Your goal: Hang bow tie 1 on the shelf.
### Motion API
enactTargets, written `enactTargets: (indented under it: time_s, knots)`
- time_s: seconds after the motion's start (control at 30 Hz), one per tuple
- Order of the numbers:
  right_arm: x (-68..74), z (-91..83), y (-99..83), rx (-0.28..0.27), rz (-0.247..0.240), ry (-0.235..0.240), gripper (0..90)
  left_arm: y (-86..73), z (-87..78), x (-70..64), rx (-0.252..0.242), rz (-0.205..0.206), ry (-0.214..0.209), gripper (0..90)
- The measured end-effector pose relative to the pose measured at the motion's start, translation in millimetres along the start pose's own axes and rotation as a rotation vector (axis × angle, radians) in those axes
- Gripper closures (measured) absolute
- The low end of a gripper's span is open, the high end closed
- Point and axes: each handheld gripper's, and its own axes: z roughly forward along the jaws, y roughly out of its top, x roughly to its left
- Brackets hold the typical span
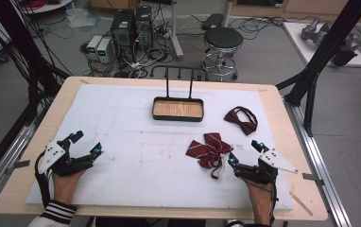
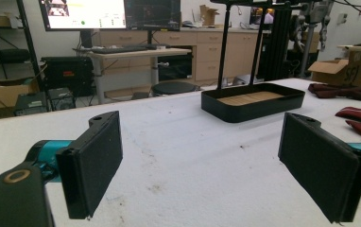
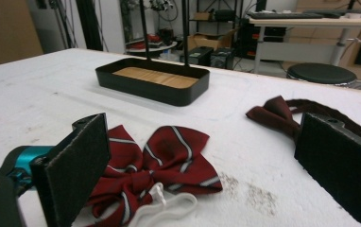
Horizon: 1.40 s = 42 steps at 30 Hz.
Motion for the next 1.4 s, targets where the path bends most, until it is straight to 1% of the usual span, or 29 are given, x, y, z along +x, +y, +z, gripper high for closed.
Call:
enactTargets:
  time_s: [0.03,0.13,0.23,0.27,0.3,0.33,0.4,0.43,0.47,0.5,0.53,0.57,0.63,0.67,0.7,0.77,0.8,0.83,0.87,0.93,0.97,1.03,1.1,1.17,1.2,1.27,1.33,1.37,1.4]
  knots:
    - [1.9,2.4,8.9,0.029,-0.015,0.017,3.4,0.0,-0.1,0.0,0.001,0.0,0.0,14.8]
    - [5.3,6.1,21.2,0.071,-0.051,0.035,3.4,0.0,0.0,-0.1,0.001,0.001,-0.001,14.9]
    - [7.8,11.5,32.5,0.116,-0.08,0.072,3.5,0.0,-0.1,0.0,0.0,0.0,0.0,14.9]
    - [7.8,11.5,32.5,0.116,-0.08,0.072,3.5,0.0,-0.1,0.0,0.001,0.001,0.0,14.9]
    - [9.1,15.7,38.8,0.152,-0.085,0.098,3.5,0.0,-0.1,0.0,0.001,0.001,0.0,14.9]
    - [9.1,15.7,38.8,0.152,-0.085,0.098,3.5,0.0,-0.1,0.0,0.0,0.0,0.0,14.9]
    - [9.4,20.8,43.6,0.191,-0.094,0.129,3.5,0.0,-0.1,0.0,0.0,-0.002,0.001,14.9]
    - [10.3,25.5,47.6,0.235,-0.108,0.14,3.5,0.0,0.0,-0.2,-0.001,-0.002,0.002,14.8]
    - [10.3,25.5,47.6,0.235,-0.108,0.14,3.5,0.0,0.0,-0.1,-0.001,0.0,0.001,14.8]
    - [11.2,29.8,51.1,0.265,-0.118,0.149,3.6,0.0,0.0,-0.1,-0.001,0.0,0.002,14.8]
    - [11.2,29.8,51.1,0.265,-0.118,0.149,3.6,0.0,0.0,-0.1,-0.001,-0.001,0.002,14.8]
    - [11.3,34.2,54.1,0.302,-0.131,0.152,3.6,-0.1,0.0,-0.1,-0.001,-0.001,0.002,14.9]
    - [11.6,36.5,55.2,0.318,-0.136,0.149,3.6,-0.1,-0.1,-0.2,-0.002,-0.001,0.002,14.9]
    - [12.7,40.7,57.1,0.365,-0.141,0.15,3.6,-0.1,-0.1,-0.2,-0.002,-0.001,0.002,14.8]
    - [12.7,40.7,57.1,0.365,-0.141,0.15,3.6,0.0,-0.1,-0.1,-0.001,-0.001,0.002,14.8]
    - [15.0,47.4,58.3,0.427,-0.158,0.16,3.6,0.0,-0.1,-0.1,-0.001,-0.001,0.001,14.9]
    - [15.0,47.4,58.3,0.427,-0.158,0.16,3.6,-0.1,-0.1,-0.1,-0.001,-0.001,0.001,14.9]
    - [15.9,49.9,58.3,0.446,-0.172,0.17,3.6,-0.1,-0.1,-0.1,-0.002,-0.001,0.002,14.8]
    - [18.4,53.8,58.5,0.482,-0.203,0.17,5.3,-0.1,0.0,-0.1,-0.002,0.0,0.001,14.9]
    - [18.9,56.0,58.2,0.494,-0.208,0.178,5.3,-0.1,-0.1,-0.1,-0.002,-0.001,0.002,14.9]
    - [19.9,59.6,57.6,0.52,-0.2,0.184,5.3,-0.1,-0.1,-0.1,-0.002,-0.001,0.002,14.9]
    - [19.7,64.0,56.9,0.555,-0.207,0.183,5.3,-0.1,-0.1,-0.1,-0.002,0.0,0.002,14.9]
    - [19.3,67.3,56.9,0.568,-0.216,0.178,5.4,0.0,0.0,-0.1,-0.002,0.001,0.001,14.9]
    - [19.1,68.6,57.0,0.576,-0.213,0.177,5.4,0.0,-0.1,-0.1,-0.001,0.001,0.001,14.8]
    - [18.7,71.4,56.7,0.596,-0.198,0.181,5.9,0.0,0.0,-0.1,-0.002,0.001,0.001,14.9]
    - [18.9,72.9,56.5,0.613,-0.194,0.182,5.9,0.0,0.0,-0.1,-0.002,0.001,0.001,14.9]
    - [21.2,79.3,54.5,0.653,-0.222,0.174,5.9,0.0,0.0,-0.1,-0.002,0.001,0.001,14.9]
    - [21.2,79.3,54.5,0.653,-0.222,0.174,5.9,0.0,0.0,-0.2,-0.001,0.001,0.001,14.9]
    - [23.8,84.2,52.9,0.683,-0.242,0.174,5.9,0.0,-0.1,-0.1,0.0,0.002,0.0,14.9]
